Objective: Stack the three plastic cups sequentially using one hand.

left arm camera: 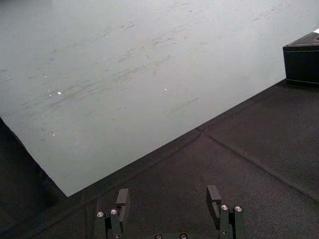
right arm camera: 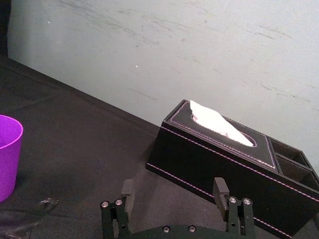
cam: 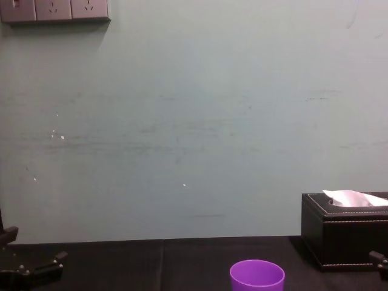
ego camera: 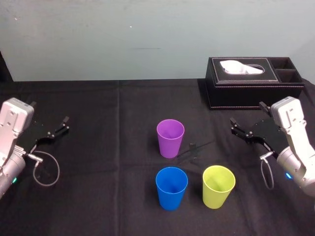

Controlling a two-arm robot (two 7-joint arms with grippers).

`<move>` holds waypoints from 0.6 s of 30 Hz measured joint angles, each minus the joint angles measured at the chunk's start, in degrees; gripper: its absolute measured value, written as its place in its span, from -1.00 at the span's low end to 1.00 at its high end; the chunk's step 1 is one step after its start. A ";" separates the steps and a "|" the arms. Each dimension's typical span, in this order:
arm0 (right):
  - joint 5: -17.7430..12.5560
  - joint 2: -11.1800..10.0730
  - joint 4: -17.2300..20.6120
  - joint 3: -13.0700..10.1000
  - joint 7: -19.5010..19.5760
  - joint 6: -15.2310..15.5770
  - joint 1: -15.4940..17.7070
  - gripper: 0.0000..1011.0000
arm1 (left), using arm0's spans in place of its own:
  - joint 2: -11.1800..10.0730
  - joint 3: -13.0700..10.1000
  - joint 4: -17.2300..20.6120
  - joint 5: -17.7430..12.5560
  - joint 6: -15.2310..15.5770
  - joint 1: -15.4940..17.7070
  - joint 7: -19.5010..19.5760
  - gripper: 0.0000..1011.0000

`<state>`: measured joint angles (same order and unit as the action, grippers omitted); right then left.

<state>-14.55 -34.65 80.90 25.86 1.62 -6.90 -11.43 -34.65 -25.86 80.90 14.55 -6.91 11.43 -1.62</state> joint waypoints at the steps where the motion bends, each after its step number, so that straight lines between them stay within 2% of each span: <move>1: 0.00 0.00 0.00 0.00 0.00 0.00 0.00 0.98 | 0.00 0.00 0.00 0.00 0.00 0.00 0.00 1.00; 18: 0.00 0.00 0.00 0.00 0.00 0.00 0.00 0.98 | 0.00 0.00 0.00 0.00 0.00 0.00 0.00 1.00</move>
<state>-14.55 -34.65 80.90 25.86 1.62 -6.91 -11.43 -34.65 -25.86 80.90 14.55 -6.91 11.43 -1.62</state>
